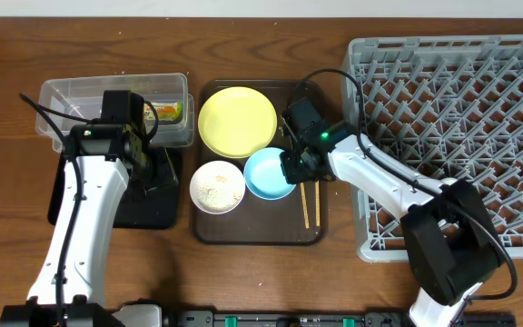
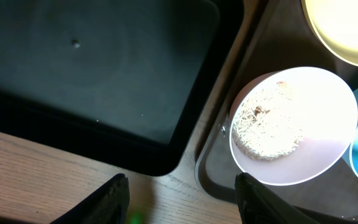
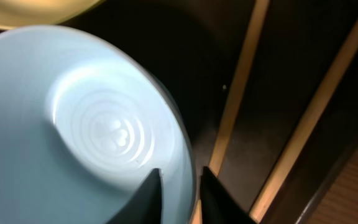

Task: Sort waste into correct bins and load items into the dishwasher rack
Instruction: 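Carry the blue bowl with the right gripper into the dish rack, then move the right gripper back to the tray and grasp the yellow plate rim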

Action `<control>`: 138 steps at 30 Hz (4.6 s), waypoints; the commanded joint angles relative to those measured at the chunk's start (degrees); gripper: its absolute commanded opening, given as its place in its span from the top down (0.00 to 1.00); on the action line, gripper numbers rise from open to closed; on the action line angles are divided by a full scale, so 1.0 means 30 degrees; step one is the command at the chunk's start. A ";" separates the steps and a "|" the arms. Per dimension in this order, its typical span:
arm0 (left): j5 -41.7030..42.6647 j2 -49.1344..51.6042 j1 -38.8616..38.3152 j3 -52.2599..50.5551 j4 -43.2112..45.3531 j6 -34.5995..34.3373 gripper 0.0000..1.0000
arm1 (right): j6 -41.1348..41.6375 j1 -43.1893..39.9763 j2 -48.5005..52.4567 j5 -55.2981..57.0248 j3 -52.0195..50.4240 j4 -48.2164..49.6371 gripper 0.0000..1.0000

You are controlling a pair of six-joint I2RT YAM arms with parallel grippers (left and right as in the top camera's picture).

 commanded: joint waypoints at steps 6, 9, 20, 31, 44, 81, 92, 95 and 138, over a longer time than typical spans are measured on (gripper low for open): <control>-0.0226 -0.0138 0.0015 0.0240 -0.0058 -0.0131 0.42 | 0.0233 0.0146 0.0131 0.0466 -0.0189 0.0175 0.99; -0.0226 -0.0138 0.0015 0.0240 -0.0058 -0.0131 0.42 | 0.0226 0.0146 0.0131 0.0466 -0.0182 0.0175 0.99; -0.0226 -0.0138 0.0015 0.0240 -0.0058 -0.0124 0.42 | -0.0801 -0.1545 -0.3512 0.2433 0.1151 -0.0423 0.99; -0.0226 -0.0138 0.0015 0.0240 -0.0051 -0.0124 0.42 | -0.3351 -0.3840 -0.7315 1.0659 0.1413 0.1362 0.99; -0.0226 -0.0138 0.0015 0.0240 0.0036 -0.0124 0.42 | -0.8990 -0.6251 -0.5894 1.8236 0.1413 0.6171 0.99; -0.0080 -0.0138 0.0015 0.0240 0.0022 -0.0189 0.42 | -1.4724 -0.9675 -0.0947 2.3467 0.1377 1.0520 0.99; -0.0080 -0.0138 0.0015 0.0240 0.0007 -0.0189 0.42 | -1.5038 -0.8998 0.1093 2.3467 0.1377 1.0040 0.99; -0.0080 -0.0138 0.0015 0.0240 0.0015 -0.0189 0.42 | -1.4695 -0.8597 0.1333 2.3460 0.1377 0.9872 0.99; -0.0080 -0.0138 0.0015 0.0240 -0.0117 -0.0182 0.42 | -0.4809 -0.3563 -0.2922 0.2732 0.1384 0.4976 0.55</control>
